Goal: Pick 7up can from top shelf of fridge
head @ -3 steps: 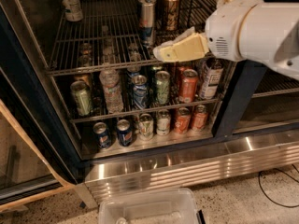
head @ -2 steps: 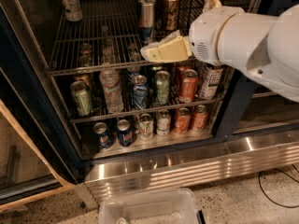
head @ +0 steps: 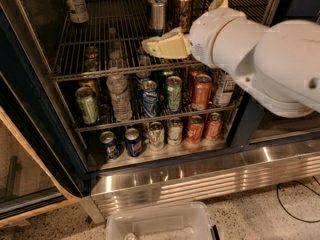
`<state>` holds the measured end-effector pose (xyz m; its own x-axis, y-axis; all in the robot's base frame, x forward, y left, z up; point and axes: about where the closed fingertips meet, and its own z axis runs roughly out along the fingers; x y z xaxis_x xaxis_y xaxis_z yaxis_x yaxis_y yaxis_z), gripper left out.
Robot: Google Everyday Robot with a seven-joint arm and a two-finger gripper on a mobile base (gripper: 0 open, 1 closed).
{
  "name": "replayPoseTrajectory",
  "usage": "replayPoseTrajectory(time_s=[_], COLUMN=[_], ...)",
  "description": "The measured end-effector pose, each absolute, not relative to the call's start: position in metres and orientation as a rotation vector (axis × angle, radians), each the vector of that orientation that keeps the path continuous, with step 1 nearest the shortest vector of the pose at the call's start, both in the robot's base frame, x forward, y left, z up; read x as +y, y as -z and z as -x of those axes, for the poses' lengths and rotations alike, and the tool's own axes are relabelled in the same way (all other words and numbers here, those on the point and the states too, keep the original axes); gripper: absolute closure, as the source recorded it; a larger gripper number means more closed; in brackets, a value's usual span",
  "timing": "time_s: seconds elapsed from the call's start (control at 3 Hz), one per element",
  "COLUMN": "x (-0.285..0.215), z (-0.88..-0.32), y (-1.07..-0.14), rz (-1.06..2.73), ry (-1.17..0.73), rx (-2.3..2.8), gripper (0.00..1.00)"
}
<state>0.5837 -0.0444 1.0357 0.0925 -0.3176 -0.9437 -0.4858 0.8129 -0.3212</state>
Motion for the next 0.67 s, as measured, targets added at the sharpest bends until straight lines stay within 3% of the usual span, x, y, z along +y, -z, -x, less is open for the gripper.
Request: replayPoseTrajectory(time_s=[0.67], x=[-0.0177], z=[-0.5940], y=[-1.0398], rz=[0.645], ry=[-0.165], rx=[1.445], gripper=[0.00])
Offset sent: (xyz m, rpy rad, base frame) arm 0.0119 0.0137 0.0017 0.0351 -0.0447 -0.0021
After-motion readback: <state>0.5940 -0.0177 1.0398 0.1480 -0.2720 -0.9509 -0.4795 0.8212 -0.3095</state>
